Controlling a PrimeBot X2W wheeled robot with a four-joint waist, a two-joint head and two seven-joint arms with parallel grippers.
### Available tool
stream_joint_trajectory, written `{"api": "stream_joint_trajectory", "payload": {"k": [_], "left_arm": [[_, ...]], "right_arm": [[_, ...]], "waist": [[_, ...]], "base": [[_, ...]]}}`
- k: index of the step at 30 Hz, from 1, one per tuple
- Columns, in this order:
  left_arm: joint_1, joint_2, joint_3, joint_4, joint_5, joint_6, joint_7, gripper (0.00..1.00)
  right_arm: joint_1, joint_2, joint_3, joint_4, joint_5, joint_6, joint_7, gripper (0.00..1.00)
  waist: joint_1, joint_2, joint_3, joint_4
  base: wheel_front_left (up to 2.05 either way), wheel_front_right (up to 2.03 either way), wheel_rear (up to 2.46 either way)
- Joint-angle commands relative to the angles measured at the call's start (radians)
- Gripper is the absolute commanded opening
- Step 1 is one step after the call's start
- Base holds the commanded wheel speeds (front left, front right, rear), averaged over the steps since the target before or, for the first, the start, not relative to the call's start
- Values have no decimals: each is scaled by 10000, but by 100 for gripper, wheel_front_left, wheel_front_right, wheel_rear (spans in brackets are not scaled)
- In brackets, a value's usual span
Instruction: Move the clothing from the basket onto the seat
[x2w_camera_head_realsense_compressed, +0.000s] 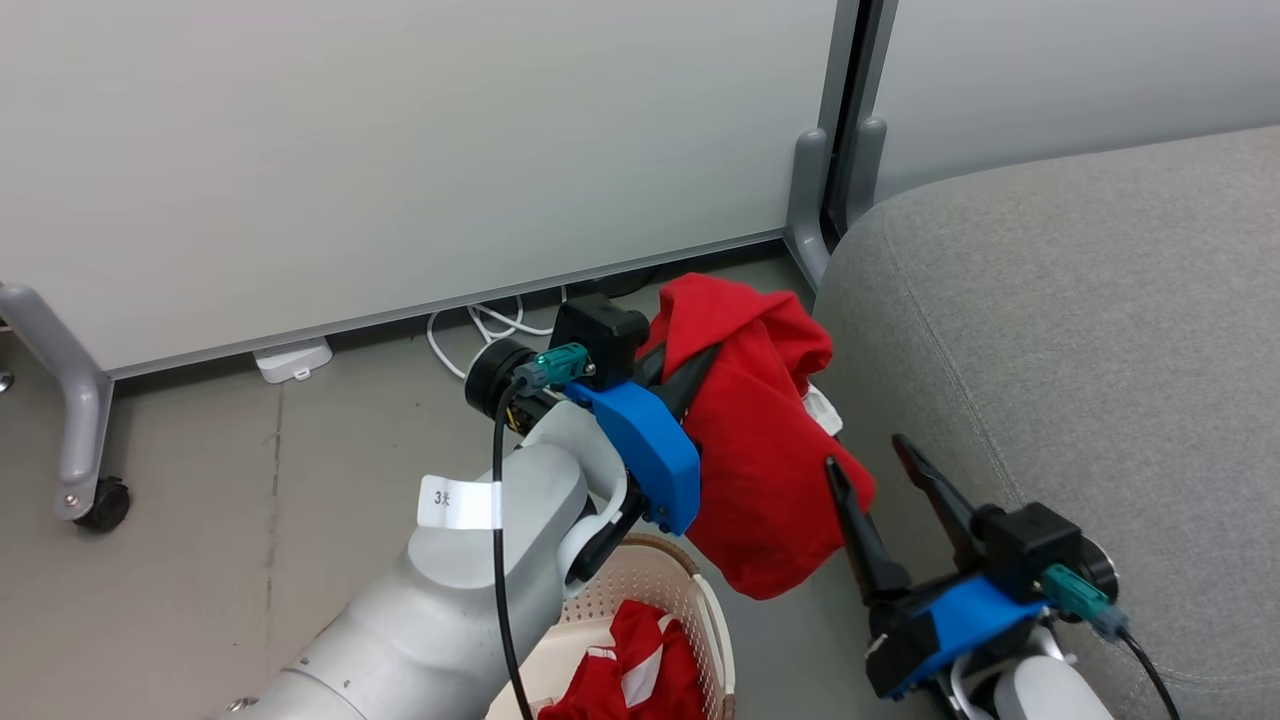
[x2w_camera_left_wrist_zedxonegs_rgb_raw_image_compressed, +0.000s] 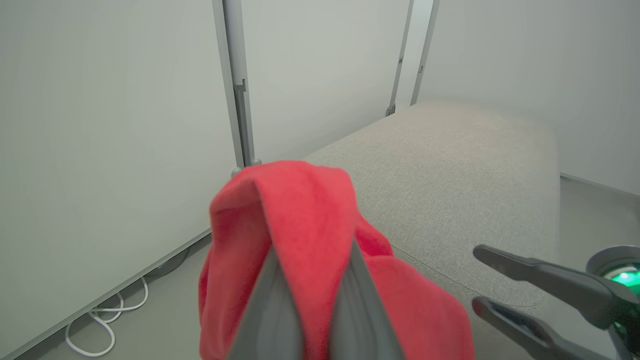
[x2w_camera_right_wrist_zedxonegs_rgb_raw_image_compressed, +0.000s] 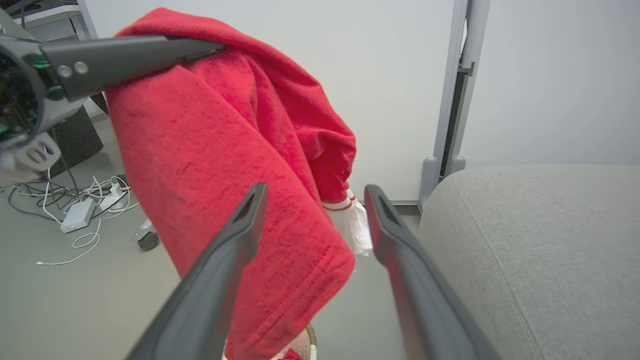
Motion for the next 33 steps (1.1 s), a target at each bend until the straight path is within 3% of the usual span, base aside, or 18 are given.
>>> {"api": "stream_joint_trajectory", "payload": {"k": [1,10,20,33], "left_arm": [[-197,2,-79,32,-69,-13,-73,0],[-253,0,-390,85,-305,-13,-169,0],[-277,2,-847,-18,-596,-13,-228,0],[-353,1,-1277,-156,-1028,28,-334,0]], "right_arm": [[-246,-21,174,-72,-73,1,109,100],[-1421,-21,1164,202,-257,1,1257,100],[-2430,-21,2189,1408,479,1,2414,100],[-3410,-20,3268,3298,1289,1,1871,100]], "waist": [[0,-1,23,13],[0,-1,134,55],[0,-1,98,237],[0,-1,-35,372]], "base": [[0,0,0],[0,0,0],[0,0,0],[0,0,0]]}}
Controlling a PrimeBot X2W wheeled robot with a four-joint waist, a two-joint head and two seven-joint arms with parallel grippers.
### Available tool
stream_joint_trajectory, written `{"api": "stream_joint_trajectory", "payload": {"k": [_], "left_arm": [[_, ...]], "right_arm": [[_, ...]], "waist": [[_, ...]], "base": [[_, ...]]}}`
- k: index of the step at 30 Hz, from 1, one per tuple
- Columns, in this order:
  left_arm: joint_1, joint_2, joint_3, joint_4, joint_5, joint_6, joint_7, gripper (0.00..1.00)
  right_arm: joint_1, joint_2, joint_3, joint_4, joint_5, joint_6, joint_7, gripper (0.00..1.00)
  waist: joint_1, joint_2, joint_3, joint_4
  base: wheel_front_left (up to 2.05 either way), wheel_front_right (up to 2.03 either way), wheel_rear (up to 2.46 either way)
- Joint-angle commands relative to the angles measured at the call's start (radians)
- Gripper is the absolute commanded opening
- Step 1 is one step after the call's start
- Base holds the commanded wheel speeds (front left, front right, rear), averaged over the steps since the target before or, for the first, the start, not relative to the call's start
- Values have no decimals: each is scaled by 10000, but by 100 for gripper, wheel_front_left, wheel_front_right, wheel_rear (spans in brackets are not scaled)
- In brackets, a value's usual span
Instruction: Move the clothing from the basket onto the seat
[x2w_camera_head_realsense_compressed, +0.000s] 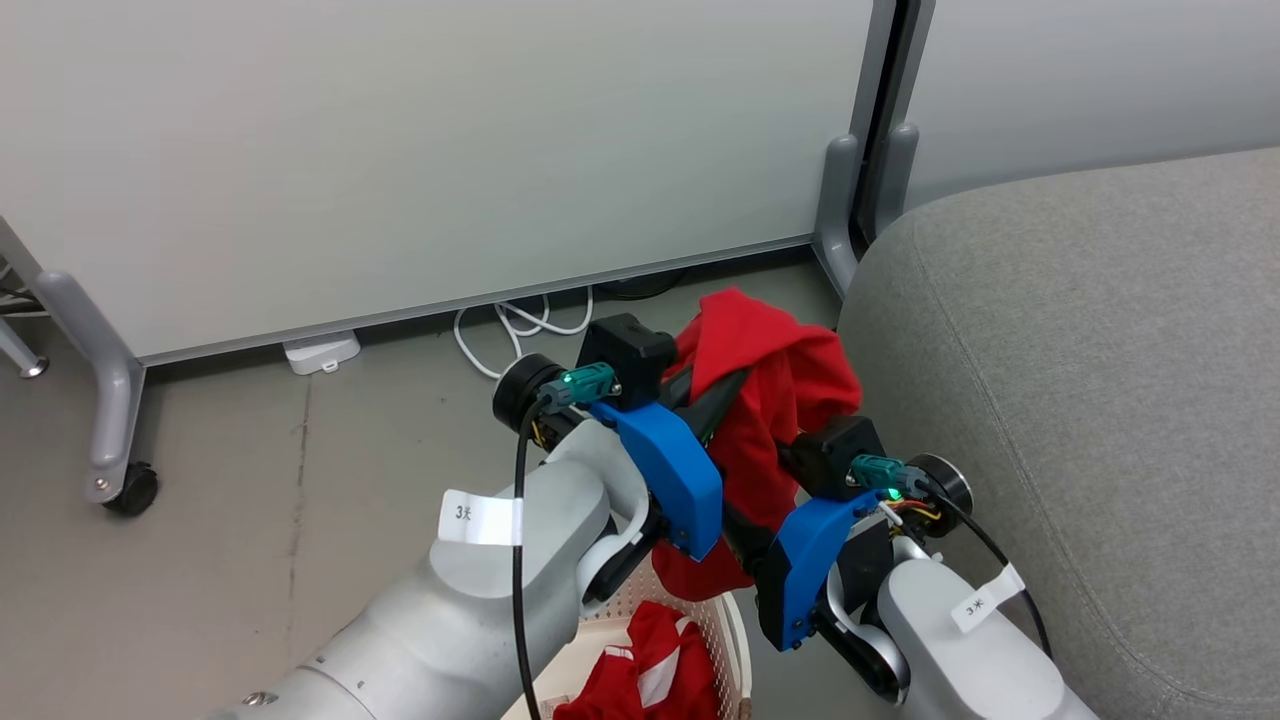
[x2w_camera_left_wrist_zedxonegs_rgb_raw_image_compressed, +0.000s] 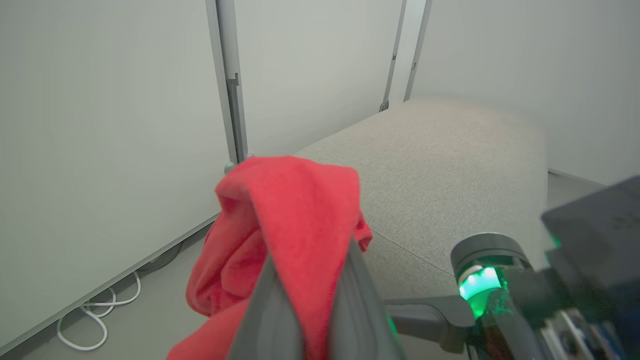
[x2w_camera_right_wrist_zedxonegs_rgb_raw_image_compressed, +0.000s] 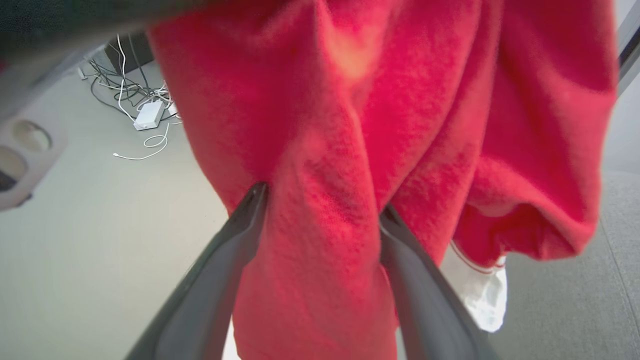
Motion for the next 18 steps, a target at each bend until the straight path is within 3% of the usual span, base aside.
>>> {"api": "stream_joint_trajectory", "payload": {"k": [1,2,3,4,5,18], "left_arm": [[-192,0,-70,-21,-58,23,-50,0],[-192,0,-70,-21,-58,23,-50,0],[-211,0,-101,-1,-83,31,-58,0],[-226,0,-123,20,-106,40,-65,0],[-237,1,-145,42,-105,46,-69,0],[-336,1,-297,233,-346,76,-134,0]], "right_arm": [[-213,-22,79,187,143,1,-138,100],[-213,-22,79,187,143,1,-138,100],[-260,-23,68,272,218,1,-239,85],[-310,-23,75,356,259,1,-300,30],[-338,-22,112,423,312,1,-356,0],[-592,-22,408,1068,539,1,-787,0]], "waist": [[0,-1,1,11],[0,-1,1,11],[0,-1,0,11],[0,-1,-2,10],[0,-1,-8,8],[0,-1,-57,-87]], "base": [[0,0,0],[0,0,0],[0,0,0],[0,0,0],[0,0,0],[0,0,0]]}}
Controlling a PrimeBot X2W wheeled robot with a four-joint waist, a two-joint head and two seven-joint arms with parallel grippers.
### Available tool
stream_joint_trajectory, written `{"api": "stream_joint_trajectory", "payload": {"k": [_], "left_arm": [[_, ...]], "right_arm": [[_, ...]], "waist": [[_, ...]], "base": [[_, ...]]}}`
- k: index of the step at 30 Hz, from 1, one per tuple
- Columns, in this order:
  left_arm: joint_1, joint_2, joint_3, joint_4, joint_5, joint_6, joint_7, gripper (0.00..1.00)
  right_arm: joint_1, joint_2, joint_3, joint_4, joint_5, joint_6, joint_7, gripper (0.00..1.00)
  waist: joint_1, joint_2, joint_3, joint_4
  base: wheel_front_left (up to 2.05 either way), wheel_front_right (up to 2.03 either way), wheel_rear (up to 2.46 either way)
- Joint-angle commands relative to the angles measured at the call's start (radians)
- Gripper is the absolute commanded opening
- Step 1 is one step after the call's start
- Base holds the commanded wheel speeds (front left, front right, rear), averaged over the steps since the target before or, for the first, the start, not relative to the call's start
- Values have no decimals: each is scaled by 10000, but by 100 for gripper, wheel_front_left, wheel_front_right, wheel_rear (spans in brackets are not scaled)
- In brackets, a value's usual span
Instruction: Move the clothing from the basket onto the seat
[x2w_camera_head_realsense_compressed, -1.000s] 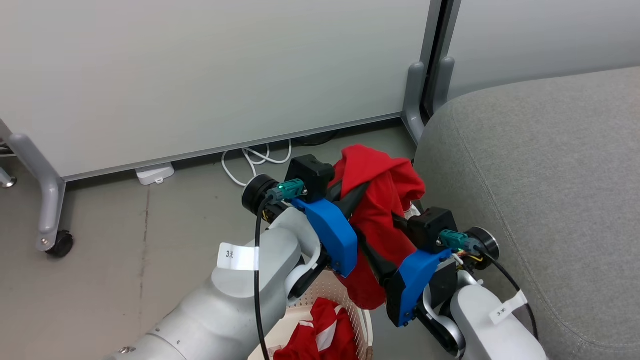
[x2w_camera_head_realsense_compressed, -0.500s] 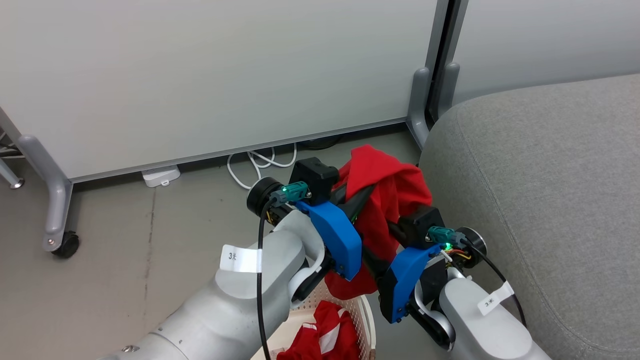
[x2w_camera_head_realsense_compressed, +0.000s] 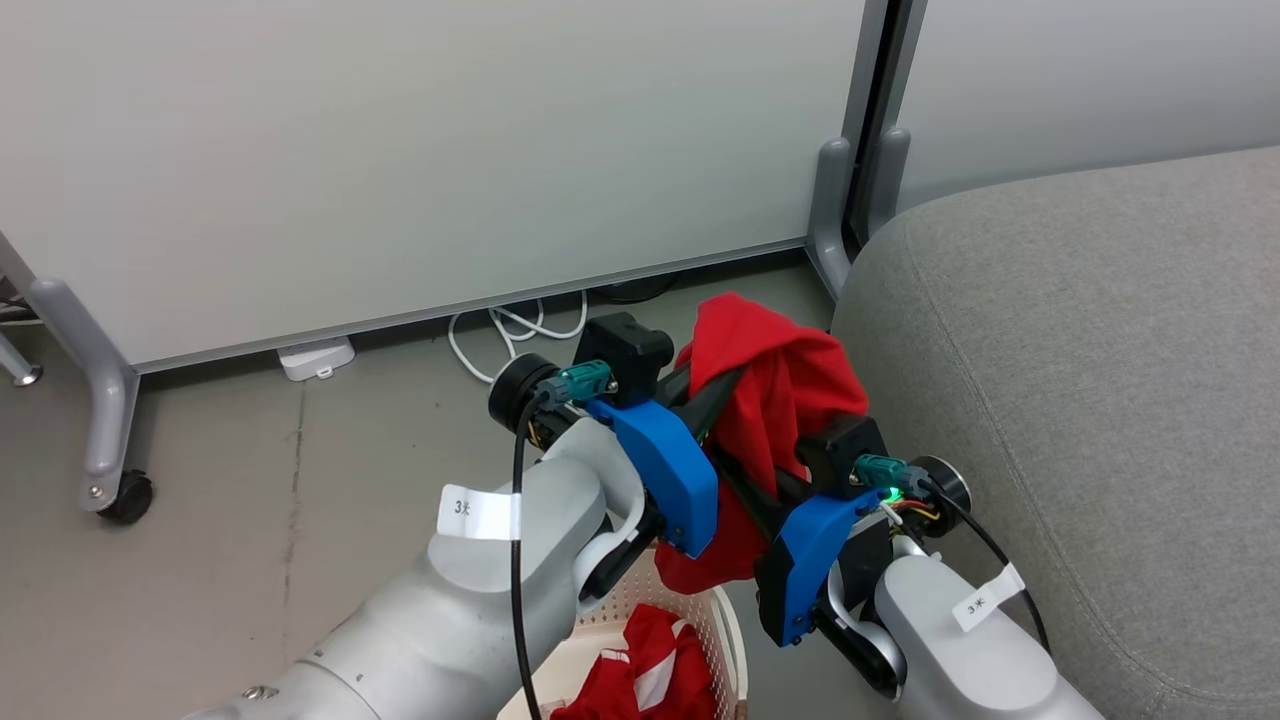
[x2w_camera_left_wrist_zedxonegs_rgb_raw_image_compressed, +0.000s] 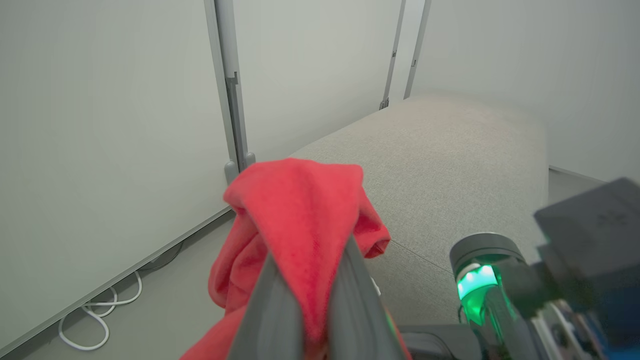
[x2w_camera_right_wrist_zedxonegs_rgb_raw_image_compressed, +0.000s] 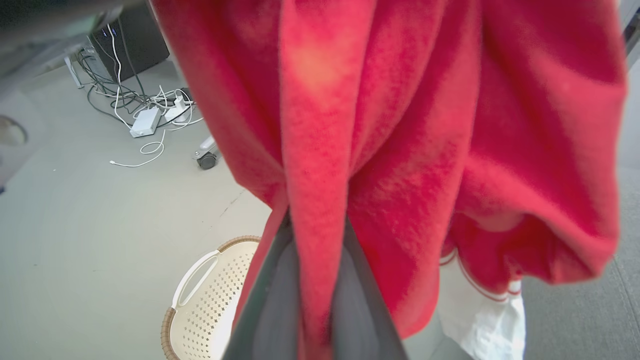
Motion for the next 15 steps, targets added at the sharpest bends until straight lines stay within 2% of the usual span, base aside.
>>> {"api": "stream_joint_trajectory", "payload": {"k": [1,5,6,8,9,11,15], "left_arm": [[-200,2,-3,23,-63,26,-54,0],[-217,2,-17,62,-75,43,-76,0],[-220,2,-4,66,-71,56,-76,13],[-206,3,23,84,-67,71,-88,23],[-210,3,47,92,-38,87,-94,37],[-196,3,165,82,53,113,-106,100],[184,158,823,-246,503,251,-91,100]], "right_arm": [[-161,-22,31,70,42,1,-81,0],[-207,-22,77,157,40,1,-172,0],[-208,-22,89,177,31,1,-192,0],[-239,-22,106,252,-102,1,-236,0],[-254,-22,104,273,-110,1,-240,0],[-276,-22,86,308,-161,1,-267,0],[-300,-22,9,342,-288,1,-321,0]], "waist": [[-1,0,-1,-7],[-1,0,-13,-26],[-1,0,-20,-31],[-1,0,-36,-43],[-1,0,-37,-47],[-1,0,-37,-50],[-1,0,-10,-31]], "base": [[0,0,0],[0,0,0],[0,0,0],[0,0,0],[0,0,0],[0,0,0],[0,0,0]]}}
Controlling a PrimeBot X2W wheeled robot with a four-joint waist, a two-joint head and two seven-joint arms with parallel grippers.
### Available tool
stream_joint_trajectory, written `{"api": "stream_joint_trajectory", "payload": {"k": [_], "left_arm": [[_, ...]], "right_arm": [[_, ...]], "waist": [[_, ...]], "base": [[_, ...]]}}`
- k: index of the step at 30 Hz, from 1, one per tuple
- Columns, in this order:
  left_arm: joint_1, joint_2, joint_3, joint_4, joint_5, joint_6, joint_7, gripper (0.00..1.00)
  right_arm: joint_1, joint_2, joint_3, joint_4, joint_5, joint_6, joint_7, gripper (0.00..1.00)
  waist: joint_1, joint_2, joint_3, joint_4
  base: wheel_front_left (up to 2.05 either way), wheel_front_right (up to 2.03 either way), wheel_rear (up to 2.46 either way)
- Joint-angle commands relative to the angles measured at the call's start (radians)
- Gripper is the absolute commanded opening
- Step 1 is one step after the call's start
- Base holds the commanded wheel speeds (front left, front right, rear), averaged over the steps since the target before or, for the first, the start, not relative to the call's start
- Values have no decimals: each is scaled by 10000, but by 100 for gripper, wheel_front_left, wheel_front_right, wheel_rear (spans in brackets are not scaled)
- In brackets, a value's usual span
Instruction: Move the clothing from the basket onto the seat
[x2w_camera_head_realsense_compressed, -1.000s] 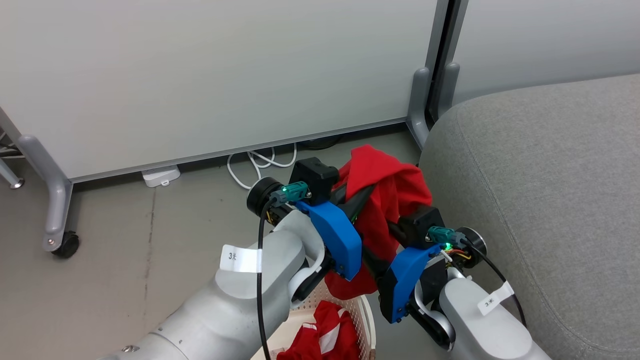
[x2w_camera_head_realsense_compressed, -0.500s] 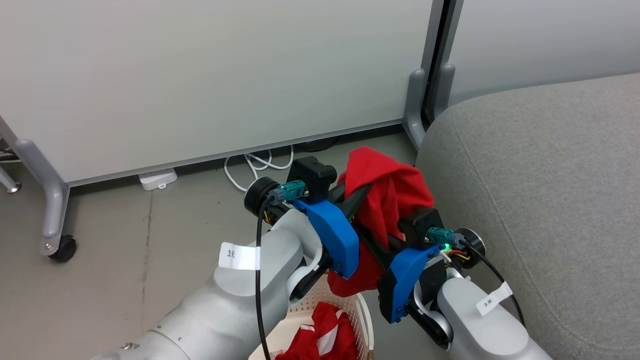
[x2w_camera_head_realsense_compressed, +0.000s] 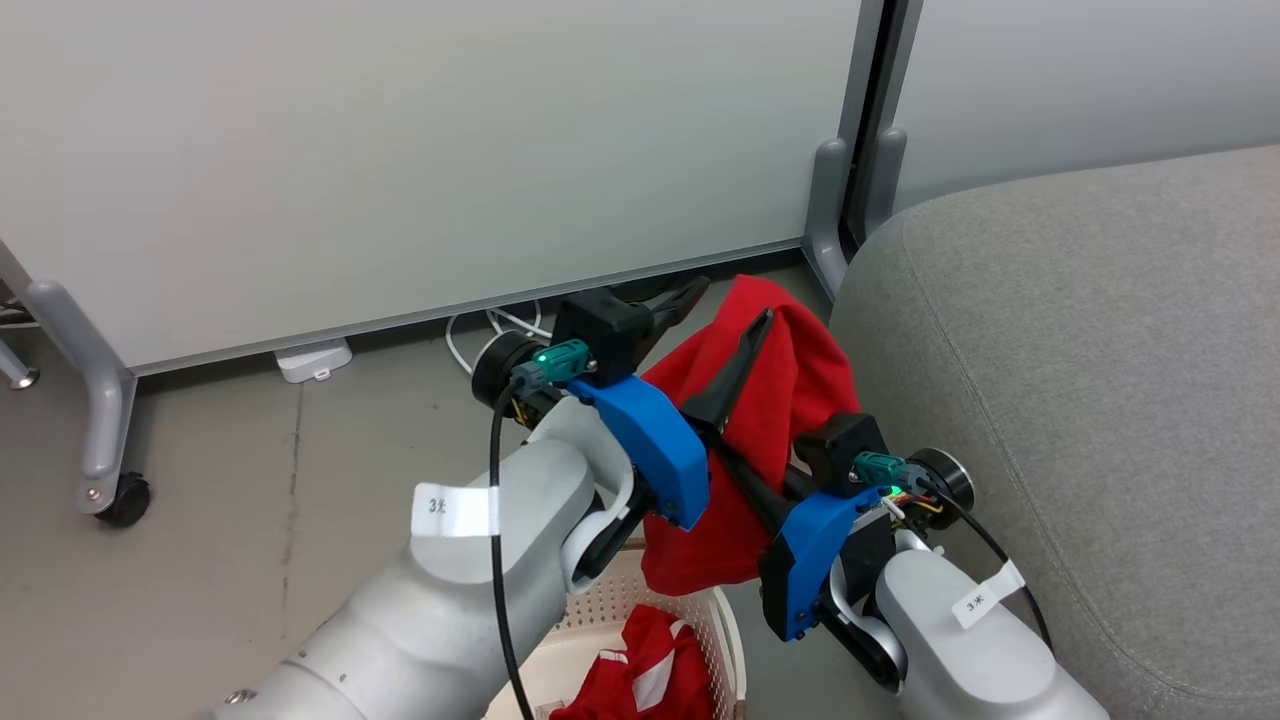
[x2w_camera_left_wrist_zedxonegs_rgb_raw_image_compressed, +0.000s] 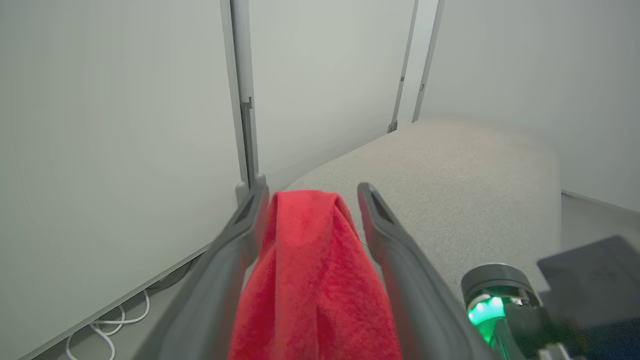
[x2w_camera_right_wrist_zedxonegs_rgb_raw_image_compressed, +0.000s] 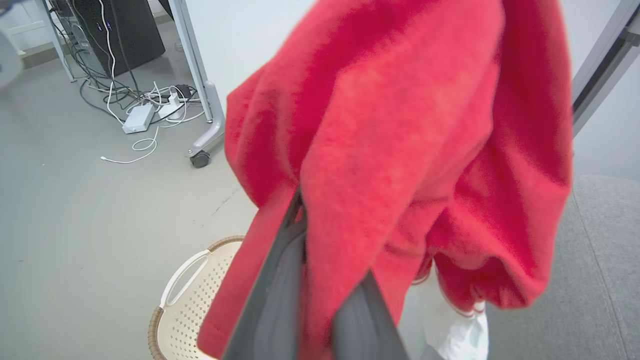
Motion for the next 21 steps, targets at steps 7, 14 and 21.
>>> {"api": "stream_joint_trajectory", "payload": {"k": [7,14,21], "left_arm": [[1605,808,1872,-1541,1586,263,-37,100],[3781,1328,3733,-3153,3246,215,-38,100],[5890,1428,5408,-4026,4472,29,-37,100]], "right_arm": [[-11,-19,-215,-24,-254,1,-176,0],[194,-21,-560,-180,-515,1,-256,0],[434,-21,-727,-510,-644,1,-175,0]], "waist": [[0,0,69,82],[0,0,135,193],[0,0,113,202]], "base": [[0,0,0],[0,0,0],[0,0,0]]}}
